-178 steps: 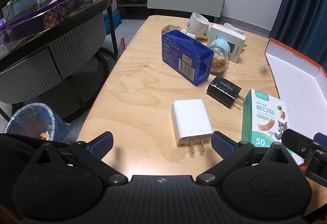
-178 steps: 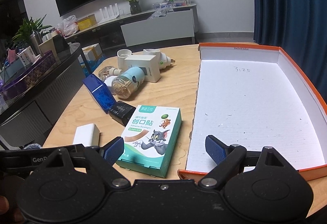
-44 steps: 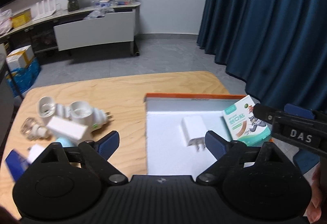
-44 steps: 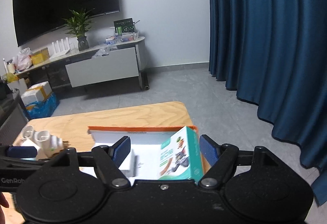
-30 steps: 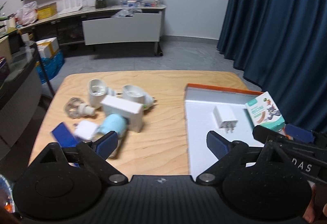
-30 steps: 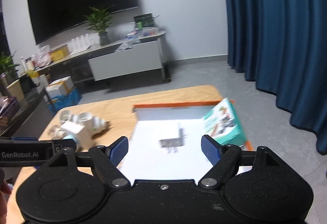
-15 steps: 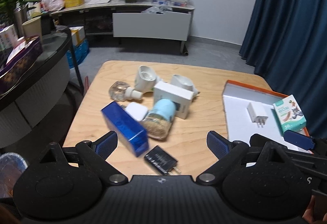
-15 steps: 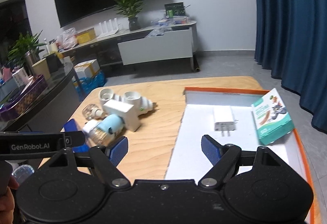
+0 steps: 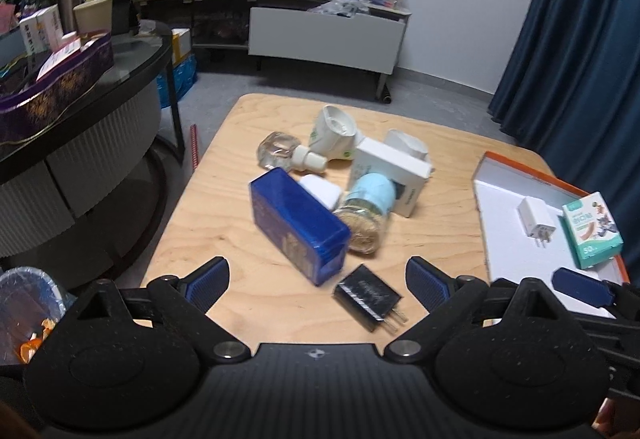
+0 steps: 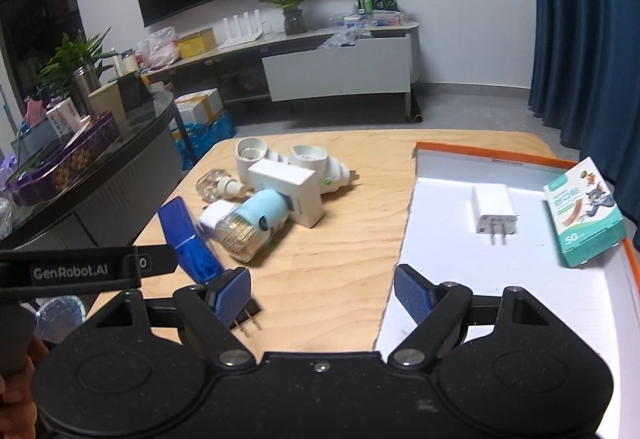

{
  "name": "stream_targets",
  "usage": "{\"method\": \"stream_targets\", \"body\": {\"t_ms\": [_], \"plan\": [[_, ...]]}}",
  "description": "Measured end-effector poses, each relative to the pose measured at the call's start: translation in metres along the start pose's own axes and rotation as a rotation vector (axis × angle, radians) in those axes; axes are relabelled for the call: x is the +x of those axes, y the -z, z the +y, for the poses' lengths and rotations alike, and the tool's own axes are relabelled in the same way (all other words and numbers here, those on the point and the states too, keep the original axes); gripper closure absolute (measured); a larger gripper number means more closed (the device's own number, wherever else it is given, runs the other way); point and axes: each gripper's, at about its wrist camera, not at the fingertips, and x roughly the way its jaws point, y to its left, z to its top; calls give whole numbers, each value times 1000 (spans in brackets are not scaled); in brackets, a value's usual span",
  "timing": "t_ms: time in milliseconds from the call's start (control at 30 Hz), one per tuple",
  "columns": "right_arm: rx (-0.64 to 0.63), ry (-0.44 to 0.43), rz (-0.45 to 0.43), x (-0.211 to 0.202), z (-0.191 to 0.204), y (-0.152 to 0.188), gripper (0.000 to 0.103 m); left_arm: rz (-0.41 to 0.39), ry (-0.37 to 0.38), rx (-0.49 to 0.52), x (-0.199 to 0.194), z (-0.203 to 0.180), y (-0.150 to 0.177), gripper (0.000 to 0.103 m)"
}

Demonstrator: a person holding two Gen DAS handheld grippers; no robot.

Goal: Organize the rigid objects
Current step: 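Return both tools to the table and grasp the blue box with the left tool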

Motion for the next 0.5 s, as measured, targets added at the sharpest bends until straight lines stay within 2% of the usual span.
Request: {"method": "stream_targets", "body": {"t_ms": [233, 500], "plan": [[10, -17, 20, 7, -1, 2, 10, 10, -18, -45, 12, 16, -3, 4], [14, -35, 37, 11, -2, 4, 10, 6, -12, -76, 34, 16, -22, 3]]}}
